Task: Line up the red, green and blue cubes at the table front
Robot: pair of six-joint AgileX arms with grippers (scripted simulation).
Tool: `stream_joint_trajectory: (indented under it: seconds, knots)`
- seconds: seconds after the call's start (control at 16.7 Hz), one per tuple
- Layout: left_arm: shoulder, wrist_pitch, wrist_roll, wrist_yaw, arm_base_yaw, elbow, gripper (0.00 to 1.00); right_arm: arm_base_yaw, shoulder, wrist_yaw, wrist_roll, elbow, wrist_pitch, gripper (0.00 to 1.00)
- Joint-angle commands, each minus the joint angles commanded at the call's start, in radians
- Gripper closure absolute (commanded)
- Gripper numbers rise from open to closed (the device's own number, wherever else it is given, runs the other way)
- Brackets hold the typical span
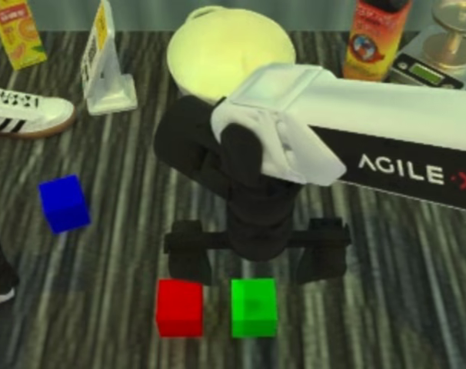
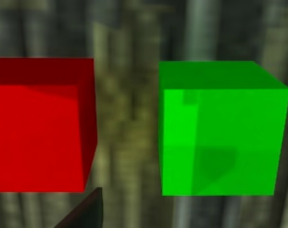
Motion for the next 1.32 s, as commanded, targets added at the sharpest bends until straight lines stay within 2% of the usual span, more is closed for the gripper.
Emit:
stream_joint_trajectory:
  seconds: [0.24,0.48,0.9,1.32]
  knots:
    - [0.051,-0.036,0.036,0.001,-0.006,0.051,0.0,-0.03,-0.06,0.006,-0.024,-0.044,0.034,0.0]
    - [0.249,-0.161,0.161,0.002,-0.02,0.233,0.0,-0.127,-0.265,0.022,-0.115,-0.205,0.149,0.0]
    - [0.892,-0.511,0.499,-0.002,-0.058,0.705,0.0,-0.39,-0.839,0.041,-0.387,-0.682,0.471,0.0]
    - [1.563,-0.872,0.84,-0.007,-0.098,1.167,0.0,-0.681,-1.49,0.021,-0.686,-1.214,0.845,0.0]
